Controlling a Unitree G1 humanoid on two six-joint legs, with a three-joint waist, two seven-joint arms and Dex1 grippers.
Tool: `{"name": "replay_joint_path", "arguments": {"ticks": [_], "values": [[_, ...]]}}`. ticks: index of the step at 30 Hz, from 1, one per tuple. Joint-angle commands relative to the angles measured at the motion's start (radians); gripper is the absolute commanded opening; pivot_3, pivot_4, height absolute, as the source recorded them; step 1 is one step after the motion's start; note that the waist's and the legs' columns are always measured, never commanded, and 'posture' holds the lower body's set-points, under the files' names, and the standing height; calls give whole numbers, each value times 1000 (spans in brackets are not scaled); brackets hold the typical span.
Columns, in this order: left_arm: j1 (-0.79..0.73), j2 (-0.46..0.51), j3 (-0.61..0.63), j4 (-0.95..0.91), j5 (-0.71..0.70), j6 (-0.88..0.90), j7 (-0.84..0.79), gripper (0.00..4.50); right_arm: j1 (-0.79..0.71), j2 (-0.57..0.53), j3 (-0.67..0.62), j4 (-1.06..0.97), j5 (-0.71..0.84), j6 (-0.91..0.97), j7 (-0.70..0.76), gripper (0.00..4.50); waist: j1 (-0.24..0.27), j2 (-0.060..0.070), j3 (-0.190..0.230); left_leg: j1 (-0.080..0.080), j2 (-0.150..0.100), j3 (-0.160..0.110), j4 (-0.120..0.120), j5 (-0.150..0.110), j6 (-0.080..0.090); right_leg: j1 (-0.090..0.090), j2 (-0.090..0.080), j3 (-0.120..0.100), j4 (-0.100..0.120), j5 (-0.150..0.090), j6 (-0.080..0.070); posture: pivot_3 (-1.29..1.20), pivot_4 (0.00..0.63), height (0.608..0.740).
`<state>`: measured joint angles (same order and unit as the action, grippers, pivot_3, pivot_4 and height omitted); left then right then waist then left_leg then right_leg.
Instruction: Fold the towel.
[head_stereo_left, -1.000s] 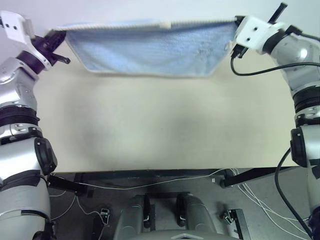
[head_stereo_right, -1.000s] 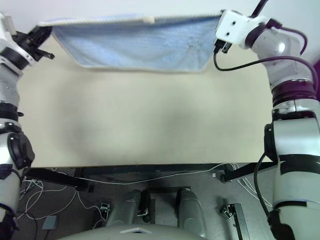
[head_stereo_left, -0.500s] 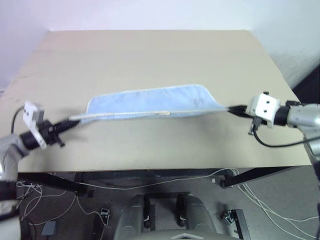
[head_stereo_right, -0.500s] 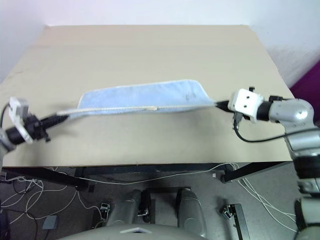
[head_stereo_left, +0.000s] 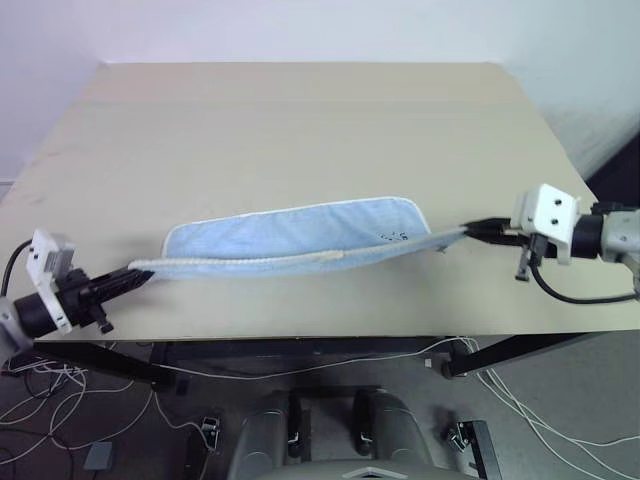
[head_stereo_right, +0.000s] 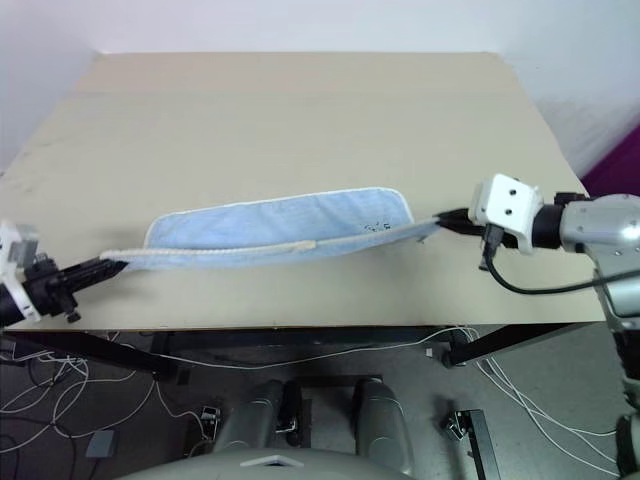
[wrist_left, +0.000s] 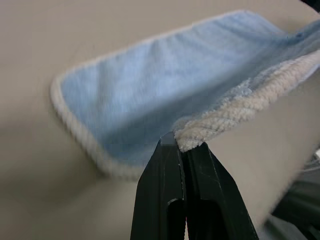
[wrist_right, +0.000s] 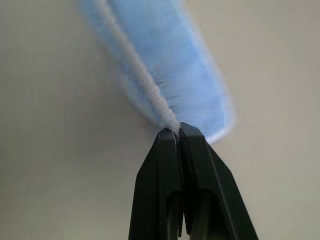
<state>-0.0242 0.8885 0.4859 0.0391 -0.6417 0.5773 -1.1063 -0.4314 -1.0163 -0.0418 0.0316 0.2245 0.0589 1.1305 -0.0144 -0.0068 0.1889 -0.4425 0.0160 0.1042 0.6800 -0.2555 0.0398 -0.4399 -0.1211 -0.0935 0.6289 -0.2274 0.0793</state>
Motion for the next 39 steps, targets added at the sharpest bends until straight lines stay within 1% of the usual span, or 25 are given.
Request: {"name": "replay_joint_path", "arguments": {"ticks": [1, 3, 6, 9, 12, 16, 22, 27, 30, 33, 36, 39], "values": [[-65, -23, -25, 27, 23, -20, 55, 0, -106, 54, 52, 103, -87, -69, -41, 32, 1, 0, 0, -1, 0, 0, 0, 0, -1, 0, 0, 0, 0, 0, 0, 0, 150, 740], [-107, -39, -39, 40, 24, -15, 76, 0, -184, 101, 95, 190, -142, -103, -68, 32, -1, 0, 0, -2, 0, 1, 0, 3, -5, 2, 0, 0, 1, 1, 2, 0, 150, 740], [-141, -51, -61, 59, 43, -31, 97, 0, -289, 165, 150, 339, -228, -181, -115, 32, -3, 0, 0, -2, 0, 3, 0, 4, -3, 2, 1, 0, 1, 2, 4, 0, 150, 740], [-193, -62, -78, 126, 87, -60, 155, 0, -400, 229, 190, 520, -305, -263, -183, 32, -4, 0, 0, -2, 0, 3, 0, 5, -2, 2, 3, 0, 1, 2, 4, 0, 150, 740], [-234, -70, -86, 186, 122, -83, 197, 0, -473, 270, 215, 660, -353, -330, -224, 32, -3, 0, 0, -2, -1, 4, 0, 6, -2, 3, 4, 0, 2, 3, 4, 0, 150, 740], [-242, -68, -111, 221, 162, -102, 213, 0, -532, 313, 238, 803, -397, -395, -260, 32, -4, 0, 0, -1, -1, 5, 0, 6, -2, 3, 5, 0, 2, 3, 5, 0, 150, 740], [-227, -76, -153, 248, 208, -130, 214, 0, -548, 334, 252, 898, -423, -452, -258, 32, -5, 0, 0, -1, -1, 5, 0, 6, -2, 4, 5, 0, 2, 3, 5, 0, 150, 740], [-226, -83, -154, 253, 207, -132, 203, 0, -550, 324, 244, 919, -425, -475, -252, 32, -6, 0, 0, -1, 0, 5, 0, 6, -2, 4, 5, 0, 3, 3, 5, 0, 150, 740], [-211, -77, -120, 215, 156, -97, 171, 0, -531, 296, 220, 869, -391, -480, -205, 32, -6, 0, 0, -1, 0, 5, 0, 6, -2, 4, 5, 0, 2, 3, 5, 0, 150, 740], [-162, -62, -62, 144, 79, -39, 128, 0, -480, 251, 175, 760, -302, -449, -100, 32, -5, 0, 0, -1, 0, 5, 0, 6, -2, 4, 5, 0, 2, 3, 5, 0, 150, 740], [-53, -34, 8, 19, 2, 27, 70, 0, -367, 155, 119, 572, -194, -360, 32, 32, -2, 0, 0, -1, 0, 4, 0, 6, -2, 5, 4, 0, 2, 2, 5, 0, 150, 740], [45, -14, 50, -62, -35, 64, 37, 0, -239, 62, 73, 411, -120, -266, 115, 32, 0, 0, 0, 0, 0, 3, 0, 5, -2, 5, 2, -1, 1, 2, 5, 0, 150, 740]]}}
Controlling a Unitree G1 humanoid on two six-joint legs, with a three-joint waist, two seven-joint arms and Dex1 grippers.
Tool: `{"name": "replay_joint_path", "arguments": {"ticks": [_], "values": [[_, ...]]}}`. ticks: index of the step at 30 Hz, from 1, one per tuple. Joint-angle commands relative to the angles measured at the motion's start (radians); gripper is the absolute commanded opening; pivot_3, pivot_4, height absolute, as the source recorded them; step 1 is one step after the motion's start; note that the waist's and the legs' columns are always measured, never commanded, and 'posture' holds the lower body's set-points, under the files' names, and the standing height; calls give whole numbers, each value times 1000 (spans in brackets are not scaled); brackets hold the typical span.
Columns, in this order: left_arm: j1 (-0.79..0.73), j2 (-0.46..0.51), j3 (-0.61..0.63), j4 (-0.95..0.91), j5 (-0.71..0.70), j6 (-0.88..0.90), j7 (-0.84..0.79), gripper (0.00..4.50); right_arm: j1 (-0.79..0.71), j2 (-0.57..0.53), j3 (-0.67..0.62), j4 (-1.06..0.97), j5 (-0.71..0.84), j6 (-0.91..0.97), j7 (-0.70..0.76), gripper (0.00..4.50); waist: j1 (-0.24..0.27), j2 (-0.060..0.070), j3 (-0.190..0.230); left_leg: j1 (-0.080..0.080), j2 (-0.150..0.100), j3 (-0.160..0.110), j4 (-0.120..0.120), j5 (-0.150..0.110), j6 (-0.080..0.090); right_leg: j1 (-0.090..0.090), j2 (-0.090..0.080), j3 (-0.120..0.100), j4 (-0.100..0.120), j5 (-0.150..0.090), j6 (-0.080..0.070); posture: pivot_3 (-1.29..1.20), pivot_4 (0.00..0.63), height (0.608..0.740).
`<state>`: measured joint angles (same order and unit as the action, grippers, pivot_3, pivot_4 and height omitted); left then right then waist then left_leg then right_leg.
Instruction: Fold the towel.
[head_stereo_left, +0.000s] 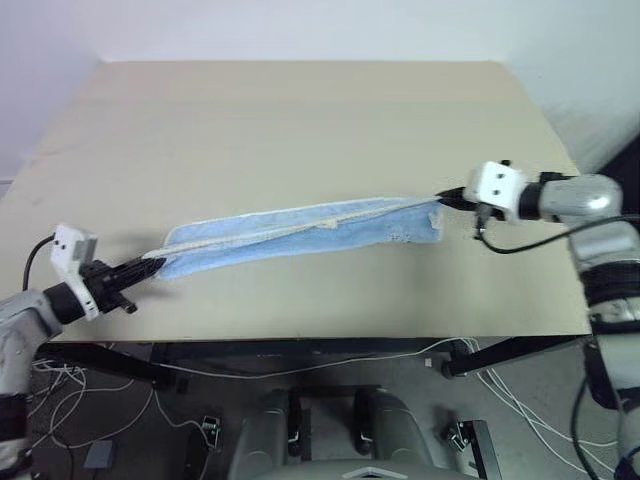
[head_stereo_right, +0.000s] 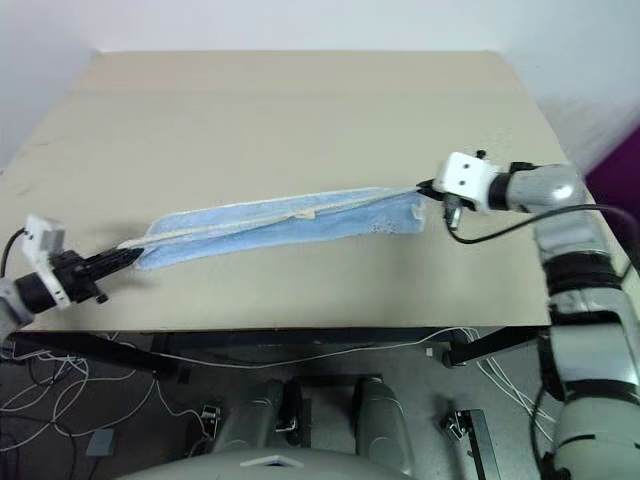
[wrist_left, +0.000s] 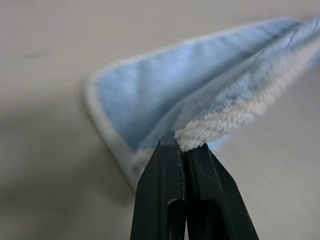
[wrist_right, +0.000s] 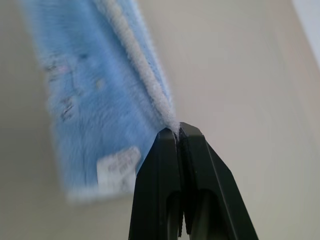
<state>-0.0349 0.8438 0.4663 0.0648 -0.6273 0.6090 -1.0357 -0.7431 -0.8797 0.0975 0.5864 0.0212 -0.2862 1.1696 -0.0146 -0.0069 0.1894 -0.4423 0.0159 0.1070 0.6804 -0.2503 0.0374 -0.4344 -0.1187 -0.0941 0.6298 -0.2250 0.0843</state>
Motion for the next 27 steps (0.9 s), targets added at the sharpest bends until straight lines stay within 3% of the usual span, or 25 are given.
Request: {"name": "replay_joint_path", "arguments": {"ticks": [1, 4, 9, 17, 27], "values": [[78, 36, 79, -104, -59, 41, -40, 0, 108, -98, -77, -186, 100, 107, 94, 32, -1, 0, 0, 0, 0, 0, 0, 0, -1, 0, 0, 0, 0, 0, 0, 0, 150, 740], [125, 46, 84, -138, -64, 46, -55, 0, 182, -134, -99, -280, 145, 178, 129, 32, -2, 1, 0, 1, 1, -1, 0, -2, -3, 0, -1, 0, 0, -2, -4, 0, 150, 740], [41, 31, 7, -56, 15, -1, 13, 0, 118, -63, -52, -245, 95, 196, 63, 32, -3, 1, 0, 1, 1, -2, -1, -4, 1, -2, -1, 0, 1, -2, -4, 0, 150, 740], [-135, 16, -117, 148, 159, -104, 84, 0, -132, 106, 64, 120, -103, 51, -99, 32, -2, 1, 0, -3, 0, 0, -2, 1, -1, -4, 0, 0, 0, 0, -1, 0, 150, 740], [-197, -7, -147, 239, 215, -173, 111, 0, -213, 166, 83, 316, -160, -46, -151, 32, -5, 1, 0, -2, 0, 2, -1, 1, -1, -3, 2, 0, 1, 0, -1, 0, 150, 740]]}}
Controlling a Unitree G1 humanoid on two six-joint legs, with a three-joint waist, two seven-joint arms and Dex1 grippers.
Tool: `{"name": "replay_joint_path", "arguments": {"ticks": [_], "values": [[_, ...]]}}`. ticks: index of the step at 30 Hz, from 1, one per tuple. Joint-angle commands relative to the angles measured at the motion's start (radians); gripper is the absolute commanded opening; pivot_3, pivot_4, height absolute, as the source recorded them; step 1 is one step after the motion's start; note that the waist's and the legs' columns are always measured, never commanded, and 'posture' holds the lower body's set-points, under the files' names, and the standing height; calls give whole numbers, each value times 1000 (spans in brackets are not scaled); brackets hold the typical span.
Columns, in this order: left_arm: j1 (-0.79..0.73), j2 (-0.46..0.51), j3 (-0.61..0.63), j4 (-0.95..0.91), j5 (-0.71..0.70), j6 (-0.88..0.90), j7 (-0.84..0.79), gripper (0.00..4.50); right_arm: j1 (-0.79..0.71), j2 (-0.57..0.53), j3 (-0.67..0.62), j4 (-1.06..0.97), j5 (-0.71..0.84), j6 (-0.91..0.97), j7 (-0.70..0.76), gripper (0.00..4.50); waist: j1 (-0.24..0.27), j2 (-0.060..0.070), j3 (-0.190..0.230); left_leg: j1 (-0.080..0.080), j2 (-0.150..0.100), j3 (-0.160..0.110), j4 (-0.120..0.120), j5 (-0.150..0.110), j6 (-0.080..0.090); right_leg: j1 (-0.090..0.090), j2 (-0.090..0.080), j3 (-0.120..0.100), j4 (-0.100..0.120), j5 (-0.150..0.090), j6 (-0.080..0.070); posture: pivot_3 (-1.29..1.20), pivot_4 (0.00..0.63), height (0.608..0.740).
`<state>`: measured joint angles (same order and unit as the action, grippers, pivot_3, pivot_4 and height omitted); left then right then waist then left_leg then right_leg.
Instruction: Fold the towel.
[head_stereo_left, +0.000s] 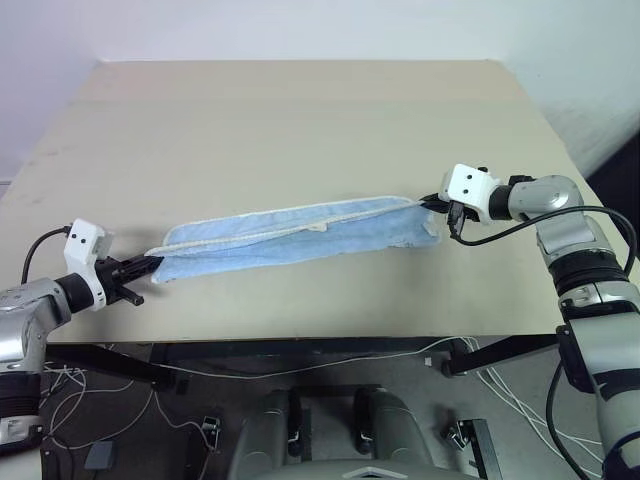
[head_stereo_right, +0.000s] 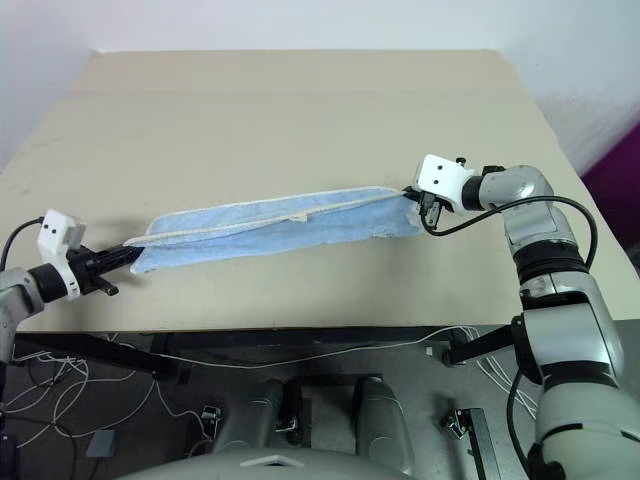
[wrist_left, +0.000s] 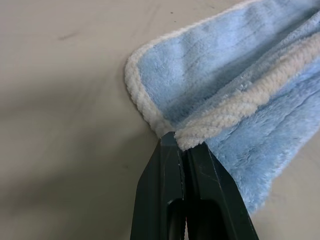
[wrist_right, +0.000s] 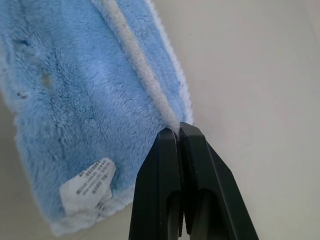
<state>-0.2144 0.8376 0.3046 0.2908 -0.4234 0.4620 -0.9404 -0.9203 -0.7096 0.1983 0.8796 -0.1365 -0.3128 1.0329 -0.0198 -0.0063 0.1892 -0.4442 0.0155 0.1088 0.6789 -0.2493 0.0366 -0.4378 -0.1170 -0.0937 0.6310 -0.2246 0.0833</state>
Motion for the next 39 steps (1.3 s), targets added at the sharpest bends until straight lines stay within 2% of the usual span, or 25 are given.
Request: {"name": "replay_joint_path", "arguments": {"ticks": [1, 4, 6, 8, 14, 18, 28, 35, 39], "values": [[-26, -8, 20, 20, 5, -25, 22, 0, -37, -3, -20, 29, -1, -19, -18, 226, 1, 0, 0, 0, 0, 0, 0, 0, 0, 0, 0, 0, 0, 0, 0, 0, 150, 740], [-44, -21, 30, 29, -5, -32, 32, 0, -41, 0, -31, 41, 10, -9, -15, 962, 2, 0, 0, 0, 0, 0, 0, 0, 0, 0, 0, 0, 0, 0, 0, 0, 150, 740], [-55, -30, 43, 22, -28, -18, 32, 454, -38, -7, -38, 37, 14, -10, -20, 1646, 1, 0, 0, 0, 0, 0, 1, 0, 0, 1, 0, 0, 0, 0, 0, 0, 150, 740], [-59, -36, 54, 12, -45, -6, 30, 1010, -36, -15, -49, 31, 19, -8, -29, 2412, 1, 0, 0, 0, 0, 0, 0, 0, 0, 1, 1, 0, 0, 0, 0, 0, 150, 740], [-56, -45, 75, 21, -34, -11, 88, 3099, -28, -30, -91, 16, 19, -5, -118, 4481, 1, 0, 0, 1, 0, 0, 1, 0, 0, 1, 1, 0, 0, 0, 0, 0, 150, 740], [-91, -55, 76, 105, 6, -37, 180, 4430, -37, -16, -101, 40, -1, -12, -214, 4500, 0, 0, 0, 1, 0, 0, 0, 0, 0, 1, 1, 0, 0, 0, 0, 0, 150, 740], [-163, -90, 116, 244, 14, -61, 334, 4430, -14, 41, -94, 34, 3, -2, -282, 4500, -1, 0, 0, 2, 0, 0, 1, 0, 0, 2, 1, 0, 1, 0, 0, 0, 150, 740], [-131, -117, 124, 202, 4, -56, 368, 4430, 5, 48, -112, 3, 17, -7, -327, 4500, -2, 0, 0, 2, 1, 0, 0, 1, 0, 2, 1, 0, 1, 0, 0, 0, 150, 740], [-129, -111, 178, 142, -50, -69, 338, 4430, 49, 14, -163, -107, 62, 24, -316, 4500, -2, 0, 0, 2, 1, 0, 0, 1, 0, 2, 1, 0, 1, 0, 0, 0, 150, 740]]}}
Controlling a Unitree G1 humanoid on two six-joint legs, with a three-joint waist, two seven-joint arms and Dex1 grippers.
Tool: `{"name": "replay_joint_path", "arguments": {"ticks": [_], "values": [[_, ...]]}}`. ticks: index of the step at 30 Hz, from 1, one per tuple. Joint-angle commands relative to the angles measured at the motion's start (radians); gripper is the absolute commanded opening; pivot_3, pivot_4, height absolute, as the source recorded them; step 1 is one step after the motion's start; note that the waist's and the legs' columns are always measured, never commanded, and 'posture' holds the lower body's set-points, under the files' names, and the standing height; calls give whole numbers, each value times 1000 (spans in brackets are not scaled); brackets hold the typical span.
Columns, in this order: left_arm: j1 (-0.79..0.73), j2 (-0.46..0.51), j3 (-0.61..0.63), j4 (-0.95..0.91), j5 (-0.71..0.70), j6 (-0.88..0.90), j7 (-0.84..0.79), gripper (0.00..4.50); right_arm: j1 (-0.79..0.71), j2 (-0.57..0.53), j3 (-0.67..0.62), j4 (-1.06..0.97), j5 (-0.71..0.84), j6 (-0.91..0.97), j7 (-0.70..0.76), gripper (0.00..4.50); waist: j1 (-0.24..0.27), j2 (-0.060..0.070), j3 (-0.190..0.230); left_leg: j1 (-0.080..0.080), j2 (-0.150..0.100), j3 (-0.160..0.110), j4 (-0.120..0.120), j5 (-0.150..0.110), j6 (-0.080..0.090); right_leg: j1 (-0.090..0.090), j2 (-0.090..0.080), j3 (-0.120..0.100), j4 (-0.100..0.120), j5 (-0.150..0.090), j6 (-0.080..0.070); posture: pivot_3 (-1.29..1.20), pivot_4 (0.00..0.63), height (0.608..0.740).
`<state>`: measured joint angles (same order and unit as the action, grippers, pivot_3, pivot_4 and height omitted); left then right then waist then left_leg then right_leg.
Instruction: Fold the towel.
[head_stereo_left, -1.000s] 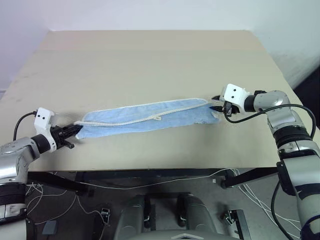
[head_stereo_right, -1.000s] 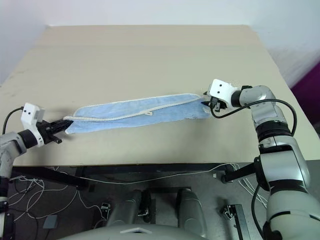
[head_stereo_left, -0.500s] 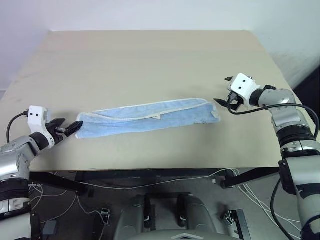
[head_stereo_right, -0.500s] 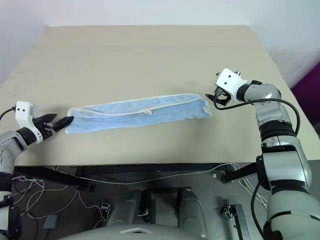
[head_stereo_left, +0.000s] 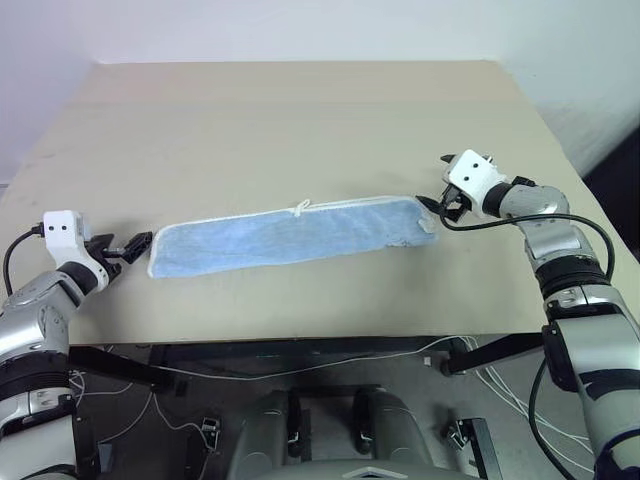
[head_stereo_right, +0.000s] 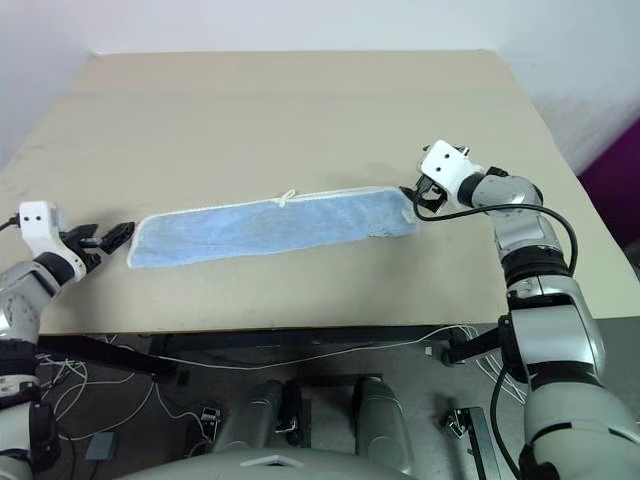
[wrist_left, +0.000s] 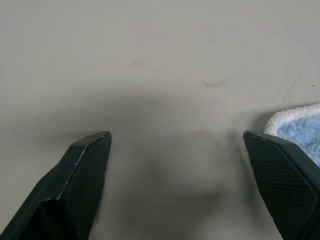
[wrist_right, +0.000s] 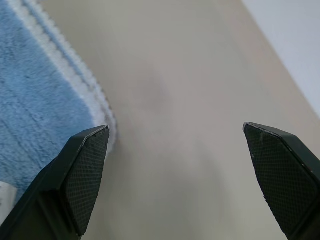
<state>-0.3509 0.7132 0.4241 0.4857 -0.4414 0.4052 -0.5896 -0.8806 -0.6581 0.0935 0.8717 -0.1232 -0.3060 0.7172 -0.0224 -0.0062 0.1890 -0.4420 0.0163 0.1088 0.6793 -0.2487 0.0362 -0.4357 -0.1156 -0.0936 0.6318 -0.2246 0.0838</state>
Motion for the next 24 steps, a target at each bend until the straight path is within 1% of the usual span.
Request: {"name": "replay_joint_path", "arguments": {"ticks": [1, 3, 6, 8, 10, 12, 14, 17, 20, 21, 24], "values": [[12, 21, 57, -72, -31, -22, -22, 4430, 31, -46, -72, -145, 67, 44, 13, 4500, 1, 0, 0, 0, 0, 0, 0, 0, 0, 0, 0, 0, 0, 0, 0, 0, 150, 740], [29, 35, 47, -120, -19, -49, -50, 4430, 96, -57, -107, -268, 133, 145, 61, 4500, 6, 0, 0, 0, 0, 0, 0, 0, 0, 0, 0, 0, 0, 0, 0, 0, 150, 740], [57, 60, 23, -177, 24, -137, -98, 4430, 239, -51, -187, -545, 298, 453, 99, 4500, 12, -1, 0, 0, 0, -2, 1, 0, 0, 2, -1, -1, -1, 0, 0, 0, 150, 740], [68, 61, 11, -207, 42, -185, -116, 4430, 321, -35, -246, -707, 412, 670, 71, 4500, 12, -1, 0, 0, 0, -3, 1, 0, 0, 2, -3, -1, -1, 0, 0, 0, 150, 740], [75, 56, 6, -232, 41, -205, -132, 4430, 370, -20, -295, -815, 499, 830, 35, 4500, 11, -1, 0, 0, 0, -4, 1, -1, 0, 2, -4, -1, -1, 0, 0, 0, 150, 740], [85, 48, -13, -275, 26, -202, -169, 4430, 406, 29, -387, -892, 618, 1024, -58, 4500, 10, -1, 0, 0, 0, -4, 0, -2, -3, 1, -5, -1, -1, 0, -1, 0, 150, 740], [97, 41, -34, -313, 16, -198, -204, 4430, 425, 77, -467, -945, 707, 1173, -148, 4500, 9, -1, -1, 0, 0, -4, 0, -3, -3, 1, -5, 0, -1, 0, -1, 0, 150, 740], [127, 30, -105, -402, 0, -176, -290, 4430, 476, 184, -604, -1065, 896, 1407, -288, 4500, 10, -1, -1, -1, 0, -4, -2, -3, -3, 0, -6, 0, -2, 0, -1, 0, 150, 740], [136, 17, -140, -444, -18, -149, -324, 4430, 495, 260, -692, -1125, 1011, 1551, -406, 4500, 9, 0, -1, -1, 0, -4, -3, -3, -2, -1, -6, 1, -2, 1, -2, 0, 150, 740], [136, 11, -147, -452, -22, -142, -329, 4430, 497, 279, -714, -1132, 1037, 1585, -441, 4500, 9, 0, -1, -1, 0, -4, -3, -6, 2, -2, -6, 1, -2, 1, -2, 0, 150, 740], [121, -18, -175, -451, -22, -130, -328, 4430, 506, 363, -766, -1144, 1091, 1676, -570, 4500, 9, 0, -1, -1, 0, -4, -3, -6, 3, -2, -5, 1, -2, 1, -3, 0, 150, 740]]}}
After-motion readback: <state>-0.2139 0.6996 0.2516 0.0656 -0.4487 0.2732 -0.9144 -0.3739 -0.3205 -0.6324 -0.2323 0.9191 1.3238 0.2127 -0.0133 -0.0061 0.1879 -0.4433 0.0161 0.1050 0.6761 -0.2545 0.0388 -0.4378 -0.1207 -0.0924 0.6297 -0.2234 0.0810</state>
